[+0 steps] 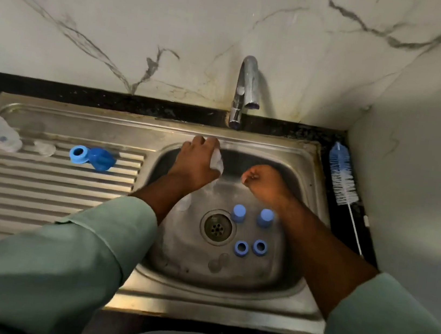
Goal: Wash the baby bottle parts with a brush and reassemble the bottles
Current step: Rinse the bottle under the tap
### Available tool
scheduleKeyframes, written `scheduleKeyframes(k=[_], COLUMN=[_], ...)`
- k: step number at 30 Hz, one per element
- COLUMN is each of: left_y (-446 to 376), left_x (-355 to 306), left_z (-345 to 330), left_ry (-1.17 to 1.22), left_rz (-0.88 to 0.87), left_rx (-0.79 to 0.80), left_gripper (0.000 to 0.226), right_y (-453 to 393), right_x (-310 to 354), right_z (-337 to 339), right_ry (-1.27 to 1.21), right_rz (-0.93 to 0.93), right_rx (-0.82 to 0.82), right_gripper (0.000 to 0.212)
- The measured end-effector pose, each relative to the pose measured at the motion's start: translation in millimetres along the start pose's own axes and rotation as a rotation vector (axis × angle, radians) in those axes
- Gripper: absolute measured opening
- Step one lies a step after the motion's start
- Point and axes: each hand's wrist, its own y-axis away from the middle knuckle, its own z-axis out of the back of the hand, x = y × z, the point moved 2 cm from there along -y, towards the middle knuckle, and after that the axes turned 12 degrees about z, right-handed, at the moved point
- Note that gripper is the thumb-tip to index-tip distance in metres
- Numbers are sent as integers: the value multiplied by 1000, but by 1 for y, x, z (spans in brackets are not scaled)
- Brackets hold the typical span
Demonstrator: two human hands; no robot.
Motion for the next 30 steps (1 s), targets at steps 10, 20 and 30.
scheduleKeyframes(k=[10, 20, 30], left_y=[62, 84, 142], left_x=[35, 93, 267], left_z=[-6, 41, 126], left_ry=[-75, -56, 684], left_rz=[-121, -86, 316], left_rx=[-62, 3, -506], left_gripper=[62, 72, 74], right_y=[37, 55, 7], right_x=[22, 77, 212], right_z=[-11, -60, -179], right_ry=[363, 469, 128], right_rz=[1, -44, 351], right_rx=[-31, 99, 204], right_gripper=[30, 14, 9])
